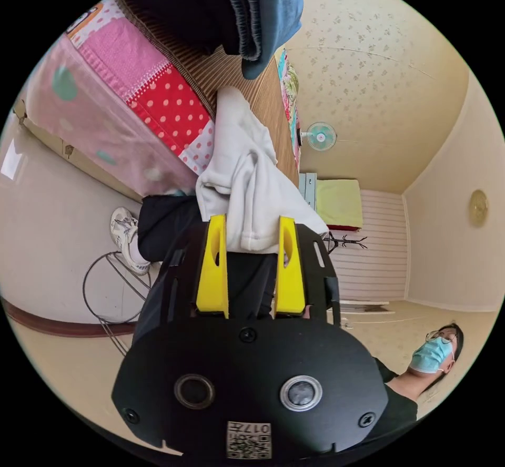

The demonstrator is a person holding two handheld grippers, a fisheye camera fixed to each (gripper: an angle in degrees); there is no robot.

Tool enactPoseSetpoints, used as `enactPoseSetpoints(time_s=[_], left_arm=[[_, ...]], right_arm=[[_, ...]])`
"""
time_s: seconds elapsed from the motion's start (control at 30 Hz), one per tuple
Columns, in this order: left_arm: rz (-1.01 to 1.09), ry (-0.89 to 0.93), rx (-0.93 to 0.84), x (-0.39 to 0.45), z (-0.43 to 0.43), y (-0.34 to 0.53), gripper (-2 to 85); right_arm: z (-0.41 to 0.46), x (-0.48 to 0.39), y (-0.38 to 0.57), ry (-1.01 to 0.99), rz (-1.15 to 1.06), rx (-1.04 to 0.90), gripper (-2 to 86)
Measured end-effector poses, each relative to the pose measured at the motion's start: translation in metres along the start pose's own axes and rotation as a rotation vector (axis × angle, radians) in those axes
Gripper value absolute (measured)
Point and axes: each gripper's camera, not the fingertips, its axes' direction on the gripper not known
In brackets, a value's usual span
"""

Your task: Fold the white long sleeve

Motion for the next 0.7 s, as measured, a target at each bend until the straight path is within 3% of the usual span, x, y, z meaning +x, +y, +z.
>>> enactPoseSetpoints(time_s=[0.2,0.43,0.7], left_arm=[[0.026,0.037,-0.054,0.018,-0.019,0.006,10.9],[0.135,0.226,-0.104,0.037,-0.048,0.025,7.0],[0.116,0.051,-0.11,0.015,-0.059,0.06,9.6]], right_arm=[[-0.012,-0.012,0.0,-0.118,0.011,-0.158,5.5],[-0.06,-0.016,0.021,-0.479,-0.105,-0.1,2.4],[-0.103,-0.007,0.04,-0.475,-0.127,-0.076,1.5]])
